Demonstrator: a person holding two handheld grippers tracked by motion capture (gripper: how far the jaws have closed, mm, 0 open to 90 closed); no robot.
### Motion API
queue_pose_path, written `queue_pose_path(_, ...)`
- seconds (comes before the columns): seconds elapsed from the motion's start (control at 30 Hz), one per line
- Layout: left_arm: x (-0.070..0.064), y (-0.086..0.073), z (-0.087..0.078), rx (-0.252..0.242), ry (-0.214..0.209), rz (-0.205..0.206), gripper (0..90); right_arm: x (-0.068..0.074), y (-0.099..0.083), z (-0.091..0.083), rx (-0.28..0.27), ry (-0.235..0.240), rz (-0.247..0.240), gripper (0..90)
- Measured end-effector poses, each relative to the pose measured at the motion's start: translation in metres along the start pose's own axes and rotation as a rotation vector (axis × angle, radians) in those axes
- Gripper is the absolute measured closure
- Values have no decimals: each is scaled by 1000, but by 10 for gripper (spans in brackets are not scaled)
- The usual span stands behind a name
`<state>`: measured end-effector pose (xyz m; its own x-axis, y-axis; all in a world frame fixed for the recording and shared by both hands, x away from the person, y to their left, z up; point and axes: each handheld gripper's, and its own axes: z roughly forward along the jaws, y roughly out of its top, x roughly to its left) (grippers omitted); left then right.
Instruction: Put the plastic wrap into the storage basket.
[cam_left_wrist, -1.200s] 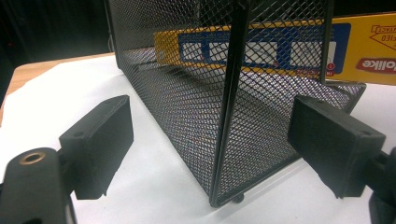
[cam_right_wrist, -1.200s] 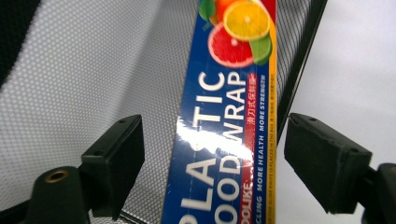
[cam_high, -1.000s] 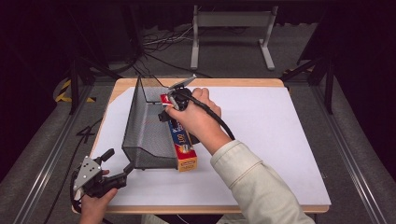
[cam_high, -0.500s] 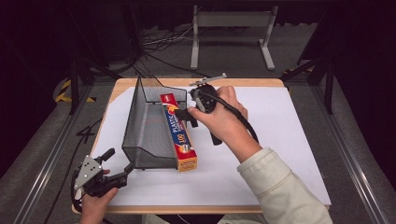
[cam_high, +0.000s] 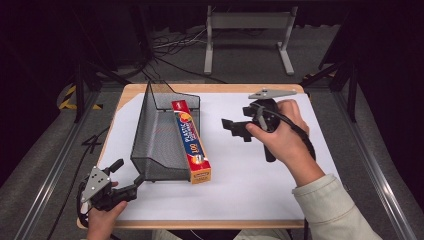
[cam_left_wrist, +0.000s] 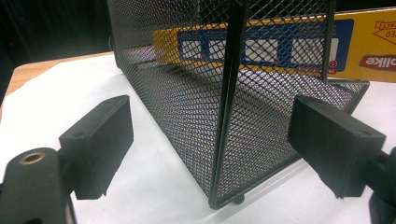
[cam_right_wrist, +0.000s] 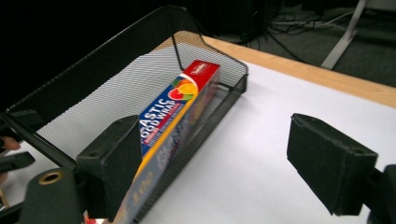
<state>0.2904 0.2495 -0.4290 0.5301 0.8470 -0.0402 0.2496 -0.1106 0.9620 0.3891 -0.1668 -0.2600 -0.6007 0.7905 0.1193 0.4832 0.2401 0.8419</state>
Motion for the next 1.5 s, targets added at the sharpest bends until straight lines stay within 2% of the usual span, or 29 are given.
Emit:
queue_pose_path(0.03,0,0,0,0,0,0,152,0,0,0,0,0,0,191)
queue_pose_path(0.17,0,0,0,1,1,0,152,-18,-15,-21,-31,-6,-27,190)
queue_pose_path(0.37,-1,0,0,6,1,7,151,-37,-32,-43,-82,-6,-30,190)
queue_pose_path(0.53,-1,0,-1,3,4,2,152,-51,-54,-61,-120,-1,-66,187)
queue_pose_path(0.6,0,0,-1,3,5,2,151,-54,-60,-64,-125,0,-68,186)
queue_pose_path(0.73,-1,0,-1,3,5,7,151,-70,-84,-75,-148,-18,-72,187)
queue_pose_path(0.8,-2,0,0,5,6,10,151,-76,-92,-78,-142,-29,-42,177)
queue_pose_path(0.87,-2,0,1,7,4,8,151,-81,-99,-78,-156,-34,-19,189)
queue_pose_path(0.93,-3,1,1,7,4,8,151,-84,-106,-75,-193,-56,-55,189)
queue_pose_path(1.03,-3,0,1,8,5,10,151,-88,-121,-70,-205,-61,-88,189)
queue_pose_path(1.17,-2,0,1,11,8,4,151,-96,-144,-61,-220,-86,-90,190)
queue_pose_path(1.5,-1,-1,1,7,7,5,151,-103,-178,-47,-203,-132,-111,189)
